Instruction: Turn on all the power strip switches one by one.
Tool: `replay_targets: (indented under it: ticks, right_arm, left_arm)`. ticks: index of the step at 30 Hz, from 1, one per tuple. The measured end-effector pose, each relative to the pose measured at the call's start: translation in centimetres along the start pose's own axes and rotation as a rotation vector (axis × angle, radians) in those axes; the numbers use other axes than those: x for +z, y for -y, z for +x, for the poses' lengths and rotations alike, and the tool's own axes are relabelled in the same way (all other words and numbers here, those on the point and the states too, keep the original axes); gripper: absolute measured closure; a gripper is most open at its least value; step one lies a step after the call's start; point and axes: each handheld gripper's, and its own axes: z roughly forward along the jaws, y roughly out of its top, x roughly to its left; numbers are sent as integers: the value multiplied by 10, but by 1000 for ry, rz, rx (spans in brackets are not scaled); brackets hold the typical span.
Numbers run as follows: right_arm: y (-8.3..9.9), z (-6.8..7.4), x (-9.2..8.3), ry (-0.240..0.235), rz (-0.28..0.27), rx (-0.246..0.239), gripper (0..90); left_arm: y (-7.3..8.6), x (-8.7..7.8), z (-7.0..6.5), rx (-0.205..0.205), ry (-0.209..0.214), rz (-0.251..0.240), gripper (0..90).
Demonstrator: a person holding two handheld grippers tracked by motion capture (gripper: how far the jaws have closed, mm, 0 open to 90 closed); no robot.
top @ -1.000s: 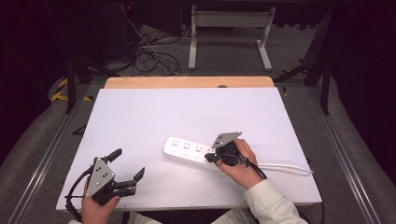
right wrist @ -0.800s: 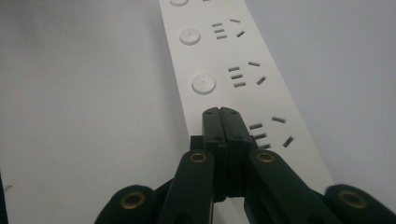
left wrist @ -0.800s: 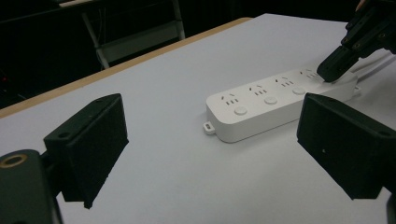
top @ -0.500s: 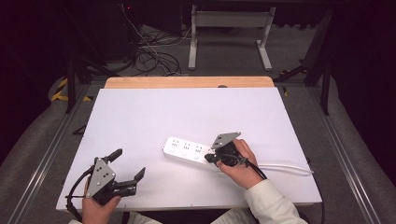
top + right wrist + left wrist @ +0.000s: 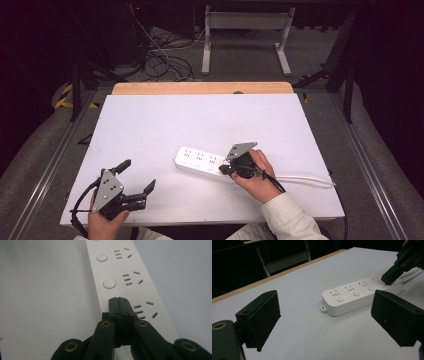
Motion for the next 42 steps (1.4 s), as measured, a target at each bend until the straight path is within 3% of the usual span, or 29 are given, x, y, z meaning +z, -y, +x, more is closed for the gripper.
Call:
replay_targets:
  ticks: [30,33,37,42]
  right_arm:
    - [-1,1,2,3,21,47,900]
    - [-1,3,1,13,-14,21,900]
    - [-6,5,-10,6,-125,3,900]
    - [-12,8,-15,11,-149,-8,900]
  left_arm:
    - [0,-1,-1,7,-2,0,89]
    - [0,-1,0,1,0,0,89]
    - [0,-1,1,0,-3,-2,89]
    - [0,-1,1,-2,-3,-3,89]
